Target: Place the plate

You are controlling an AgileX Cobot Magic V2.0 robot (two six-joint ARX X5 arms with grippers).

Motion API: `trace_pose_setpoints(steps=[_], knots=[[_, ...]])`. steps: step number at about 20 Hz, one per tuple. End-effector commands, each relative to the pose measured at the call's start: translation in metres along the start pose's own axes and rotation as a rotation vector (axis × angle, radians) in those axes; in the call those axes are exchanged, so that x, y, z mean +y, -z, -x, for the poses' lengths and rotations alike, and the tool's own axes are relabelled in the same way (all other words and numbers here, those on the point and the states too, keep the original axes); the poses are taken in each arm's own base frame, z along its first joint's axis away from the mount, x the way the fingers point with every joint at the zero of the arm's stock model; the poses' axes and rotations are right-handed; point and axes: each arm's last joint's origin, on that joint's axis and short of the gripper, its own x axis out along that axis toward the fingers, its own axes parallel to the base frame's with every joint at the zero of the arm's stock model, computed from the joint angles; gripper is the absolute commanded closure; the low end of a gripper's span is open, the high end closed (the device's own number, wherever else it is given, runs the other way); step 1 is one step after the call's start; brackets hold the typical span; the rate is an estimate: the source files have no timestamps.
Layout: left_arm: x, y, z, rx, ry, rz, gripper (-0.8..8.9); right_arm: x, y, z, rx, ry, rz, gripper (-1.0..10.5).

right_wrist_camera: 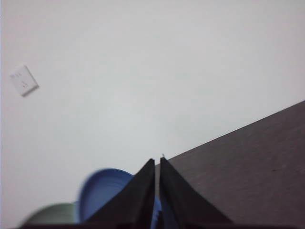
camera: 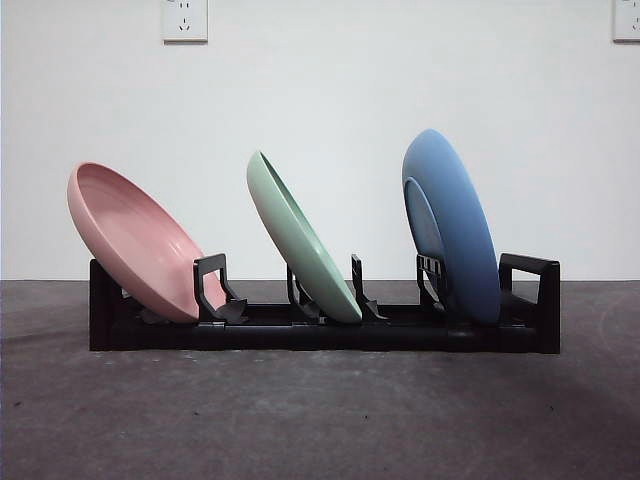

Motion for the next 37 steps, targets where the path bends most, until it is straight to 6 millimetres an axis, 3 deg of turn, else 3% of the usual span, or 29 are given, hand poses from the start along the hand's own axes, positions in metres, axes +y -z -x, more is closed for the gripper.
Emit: trace_pose_setpoints(steps=[1,6,11,19,24,27,29,30,34,37], knots=[[-0.018,-0.019,-0.002,0.048,0.028,0.019,8.04,0.016,-0.023,0.0,0.029,-0.005,-0.057,9.3],[-0.047,-0.047,-0.009,0.217,0.09,-0.06,8.03,0.041,-0.056,-0.008,0.138,-0.068,0.006,9.3],[-0.073,-0.07,-0.025,0.466,0.11,-0.169,8.03,0.058,-0.078,-0.025,0.37,-0.1,0.014,9.3],[-0.085,-0.085,-0.054,0.828,-0.065,-0.25,8.03,0.065,-0.087,-0.05,0.756,-0.023,0.067,9.3],[-0.086,-0.085,-0.072,1.009,-0.137,-0.264,8.03,0.062,-0.085,-0.06,0.907,0.058,0.147,9.3],[-0.085,-0.084,-0.081,1.057,-0.147,-0.277,7.05,0.06,-0.082,-0.067,0.957,0.056,0.192,9.0],[-0.084,-0.083,-0.085,1.065,-0.151,-0.275,5.17,0.059,-0.08,-0.071,0.972,0.051,0.205,7.2],[-0.084,-0.083,-0.086,1.067,-0.152,-0.274,4.91,0.058,-0.079,-0.071,0.978,0.054,0.201,6.4],[-0.084,-0.083,-0.086,1.065,-0.152,-0.274,4.92,0.061,-0.079,-0.078,1.0,0.063,0.142,6.2],[-0.084,-0.083,-0.086,1.066,-0.152,-0.274,4.93,0.068,-0.08,-0.106,1.062,0.009,0.088,6.2]])
